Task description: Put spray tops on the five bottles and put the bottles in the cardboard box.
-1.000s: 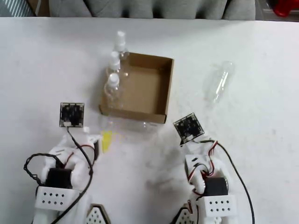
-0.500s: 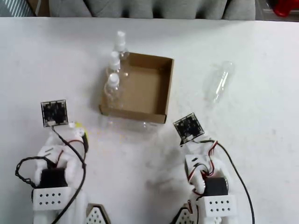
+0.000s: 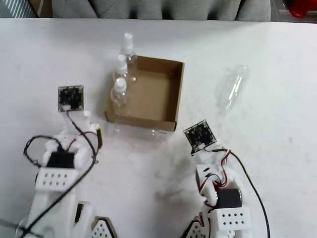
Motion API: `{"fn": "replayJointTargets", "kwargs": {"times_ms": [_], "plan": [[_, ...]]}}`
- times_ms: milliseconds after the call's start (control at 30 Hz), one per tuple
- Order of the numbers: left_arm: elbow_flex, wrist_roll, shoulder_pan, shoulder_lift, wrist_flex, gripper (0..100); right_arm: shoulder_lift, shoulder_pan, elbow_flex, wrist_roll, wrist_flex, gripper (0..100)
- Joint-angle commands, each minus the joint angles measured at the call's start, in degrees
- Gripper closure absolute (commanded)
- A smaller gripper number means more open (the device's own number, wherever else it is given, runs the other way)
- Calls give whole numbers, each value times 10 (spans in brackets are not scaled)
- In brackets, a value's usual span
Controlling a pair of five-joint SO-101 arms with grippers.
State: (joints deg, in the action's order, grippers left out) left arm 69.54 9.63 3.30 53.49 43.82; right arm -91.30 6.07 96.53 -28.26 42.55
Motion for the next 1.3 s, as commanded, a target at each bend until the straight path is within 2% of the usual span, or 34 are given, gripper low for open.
{"fn": "replayJointTargets", "kwargs": {"times_ms": [0, 200, 433, 600, 800, 1033, 1167, 1267], "plan": [[-40, 40, -26, -104, -72, 980, -1, -7, 6, -6, 6, 982], [-40, 43, -26, -191, -157, 980, -1, -7, 6, -6, 6, 982], [-36, 128, -26, -252, -265, 980, -1, -7, 6, -6, 6, 982], [-40, 142, -35, -306, -294, 980, -1, -7, 6, -6, 6, 982], [-36, 141, -90, -328, -285, 980, -1, -7, 6, -6, 6, 982], [-62, 136, -143, -327, -162, 979, -1, -8, 6, -6, 6, 982], [-68, 77, -196, -327, -109, 979, -1, -8, 6, -6, 6, 982], [-63, 66, -234, -327, -101, 979, -1, -8, 6, -6, 6, 982]]}}
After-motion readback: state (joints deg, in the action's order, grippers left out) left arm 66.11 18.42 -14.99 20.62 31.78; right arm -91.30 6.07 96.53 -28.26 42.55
